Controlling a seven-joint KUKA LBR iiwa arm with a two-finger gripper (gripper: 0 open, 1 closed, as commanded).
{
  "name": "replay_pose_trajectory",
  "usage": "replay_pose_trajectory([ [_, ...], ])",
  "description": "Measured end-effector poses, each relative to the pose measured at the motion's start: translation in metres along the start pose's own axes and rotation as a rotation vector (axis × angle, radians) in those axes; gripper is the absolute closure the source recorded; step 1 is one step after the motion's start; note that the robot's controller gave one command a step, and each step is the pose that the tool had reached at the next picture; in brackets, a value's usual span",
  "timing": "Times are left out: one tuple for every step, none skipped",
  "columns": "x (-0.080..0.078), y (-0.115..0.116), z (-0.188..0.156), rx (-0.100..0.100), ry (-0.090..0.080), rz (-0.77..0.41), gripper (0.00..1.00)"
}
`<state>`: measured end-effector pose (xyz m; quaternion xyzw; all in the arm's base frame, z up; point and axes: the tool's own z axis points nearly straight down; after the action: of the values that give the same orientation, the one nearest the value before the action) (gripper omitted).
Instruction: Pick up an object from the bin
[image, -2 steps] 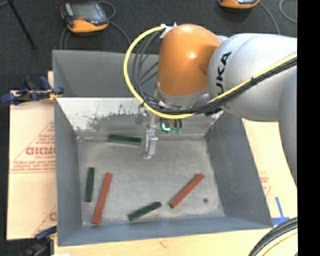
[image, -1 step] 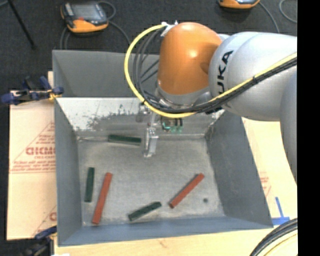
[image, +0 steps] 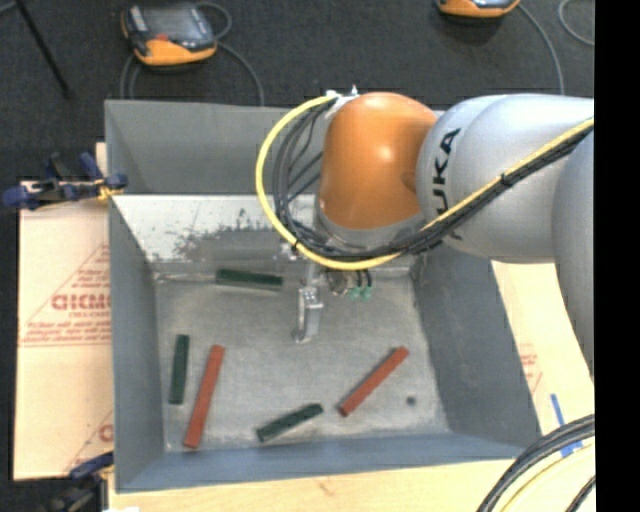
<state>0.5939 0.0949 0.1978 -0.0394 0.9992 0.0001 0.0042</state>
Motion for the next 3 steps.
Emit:
replay_pose_trajectory([
  [0.014,-0.006,0.066,0.000,0.001,-0.235,0.00],
  [0.027,0.009,0.084,-0.003,0.011,-0.316,0.00],
  [0.055,0.005,0.074,-0.002,0.006,-0.217,0.00],
])
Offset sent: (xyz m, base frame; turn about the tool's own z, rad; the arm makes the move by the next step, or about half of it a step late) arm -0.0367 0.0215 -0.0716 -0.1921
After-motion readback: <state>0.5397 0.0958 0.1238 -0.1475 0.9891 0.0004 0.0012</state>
